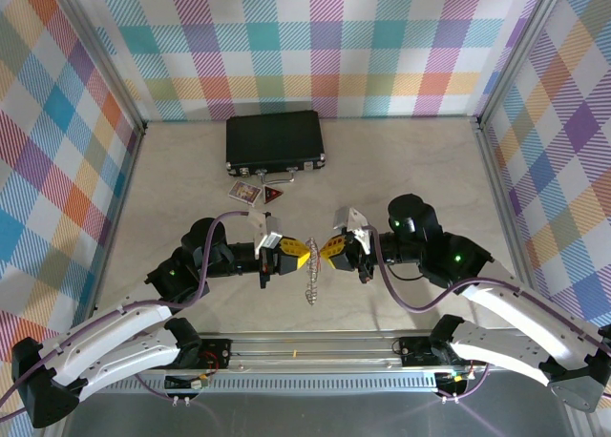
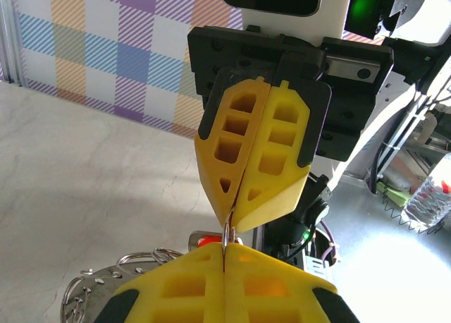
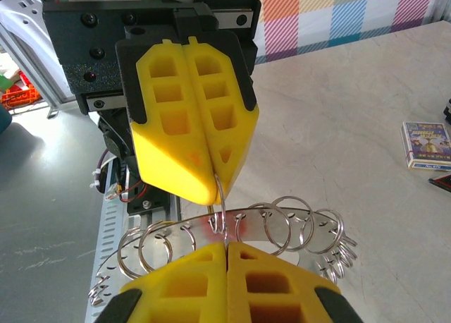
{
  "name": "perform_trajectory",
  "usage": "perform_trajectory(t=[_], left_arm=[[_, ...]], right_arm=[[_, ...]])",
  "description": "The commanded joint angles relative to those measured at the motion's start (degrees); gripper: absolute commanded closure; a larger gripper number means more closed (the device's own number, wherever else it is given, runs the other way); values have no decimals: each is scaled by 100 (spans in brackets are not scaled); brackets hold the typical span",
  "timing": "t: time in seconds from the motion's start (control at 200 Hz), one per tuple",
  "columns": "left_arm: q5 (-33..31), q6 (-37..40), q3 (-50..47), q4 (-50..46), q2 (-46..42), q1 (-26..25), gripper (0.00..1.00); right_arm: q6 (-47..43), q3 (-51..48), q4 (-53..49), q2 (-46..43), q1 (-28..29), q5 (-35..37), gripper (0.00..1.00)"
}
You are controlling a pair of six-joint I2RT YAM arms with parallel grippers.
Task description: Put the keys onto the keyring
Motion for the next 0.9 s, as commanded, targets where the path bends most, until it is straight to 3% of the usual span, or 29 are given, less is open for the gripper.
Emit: perform_trajectory(t=[0.0,0.895], left_arm=[[-54,2,-8,295,-79,-33,100],[-98,76,-34,224,-117,-46,100]], right_arm=[[-96,140,-52,-62,84,-40,100],[-177,175,-86,-35,159,122,100]])
